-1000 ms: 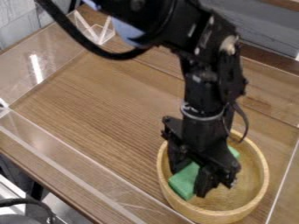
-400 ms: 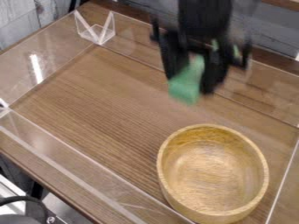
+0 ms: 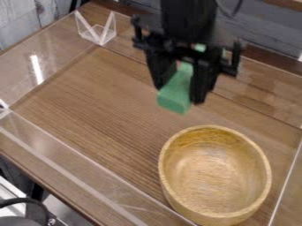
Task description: Remove the green block from inside the brown bowl and put it on the table
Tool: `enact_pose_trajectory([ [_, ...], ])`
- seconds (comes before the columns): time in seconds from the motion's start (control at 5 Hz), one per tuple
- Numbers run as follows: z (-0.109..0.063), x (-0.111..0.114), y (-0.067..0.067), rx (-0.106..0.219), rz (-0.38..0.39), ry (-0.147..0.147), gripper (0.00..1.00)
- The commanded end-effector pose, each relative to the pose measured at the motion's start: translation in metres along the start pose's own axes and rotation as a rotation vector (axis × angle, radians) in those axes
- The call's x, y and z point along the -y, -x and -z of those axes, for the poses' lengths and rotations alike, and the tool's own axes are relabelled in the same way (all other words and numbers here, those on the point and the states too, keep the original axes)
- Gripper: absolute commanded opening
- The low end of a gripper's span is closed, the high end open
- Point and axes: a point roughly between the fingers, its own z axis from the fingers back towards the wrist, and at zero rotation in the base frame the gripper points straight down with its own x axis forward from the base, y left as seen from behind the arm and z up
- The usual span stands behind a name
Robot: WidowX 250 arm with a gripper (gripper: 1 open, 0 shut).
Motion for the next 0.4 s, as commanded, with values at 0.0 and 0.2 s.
enact_pose_trajectory([
  [0.0,0.005,0.026,0.01,0.057,0.014,0.011,0.0],
  [0.2,0.018,0.06,0.02,0.069,0.028,0.015,0.0],
])
